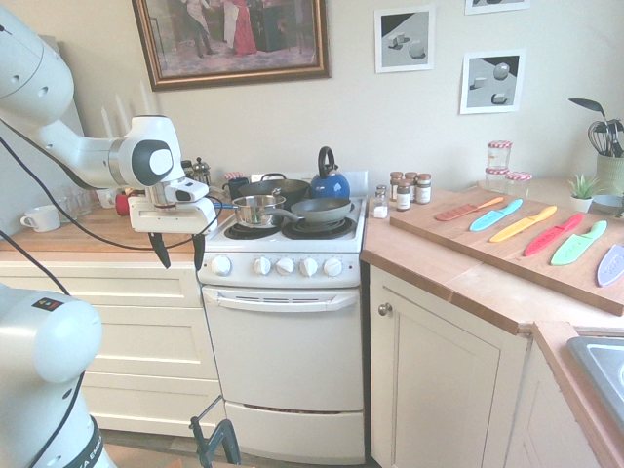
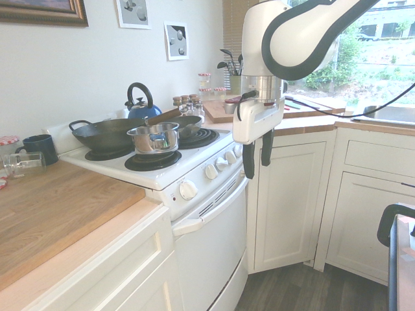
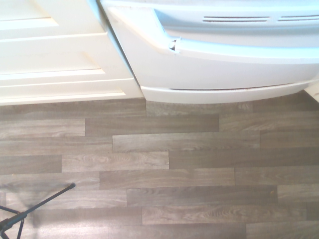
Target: Open the oven
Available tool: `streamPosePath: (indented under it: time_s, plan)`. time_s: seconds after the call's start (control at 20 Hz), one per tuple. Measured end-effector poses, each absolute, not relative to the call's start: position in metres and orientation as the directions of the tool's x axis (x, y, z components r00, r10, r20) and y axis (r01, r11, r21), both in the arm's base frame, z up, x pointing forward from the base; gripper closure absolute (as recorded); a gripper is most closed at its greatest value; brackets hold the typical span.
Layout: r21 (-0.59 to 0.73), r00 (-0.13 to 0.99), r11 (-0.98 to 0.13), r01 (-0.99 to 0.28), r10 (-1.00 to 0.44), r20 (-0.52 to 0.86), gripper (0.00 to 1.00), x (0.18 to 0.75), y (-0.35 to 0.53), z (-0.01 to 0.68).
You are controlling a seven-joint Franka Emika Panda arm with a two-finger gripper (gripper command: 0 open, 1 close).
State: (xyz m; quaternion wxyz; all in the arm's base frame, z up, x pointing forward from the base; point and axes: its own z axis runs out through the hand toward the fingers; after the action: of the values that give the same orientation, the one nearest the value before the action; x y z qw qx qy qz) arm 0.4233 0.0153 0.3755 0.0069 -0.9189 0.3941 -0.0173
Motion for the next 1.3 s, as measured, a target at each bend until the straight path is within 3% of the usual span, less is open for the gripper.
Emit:
streamPosePath:
  time_s: [0.35,0.85,1.3]
  plan:
    - [-0.02,0.62,-0.62,-0.784,-0.784,0.008,0.0,0.443,-0.017,0.346]
    - [-0.057,0.588,-0.594,-0.802,-0.803,0.1,0.0,0.506,-0.069,0.223]
    - [-0.114,0.597,-0.619,-0.777,-0.782,0.177,0.0,0.548,-0.077,0.23]
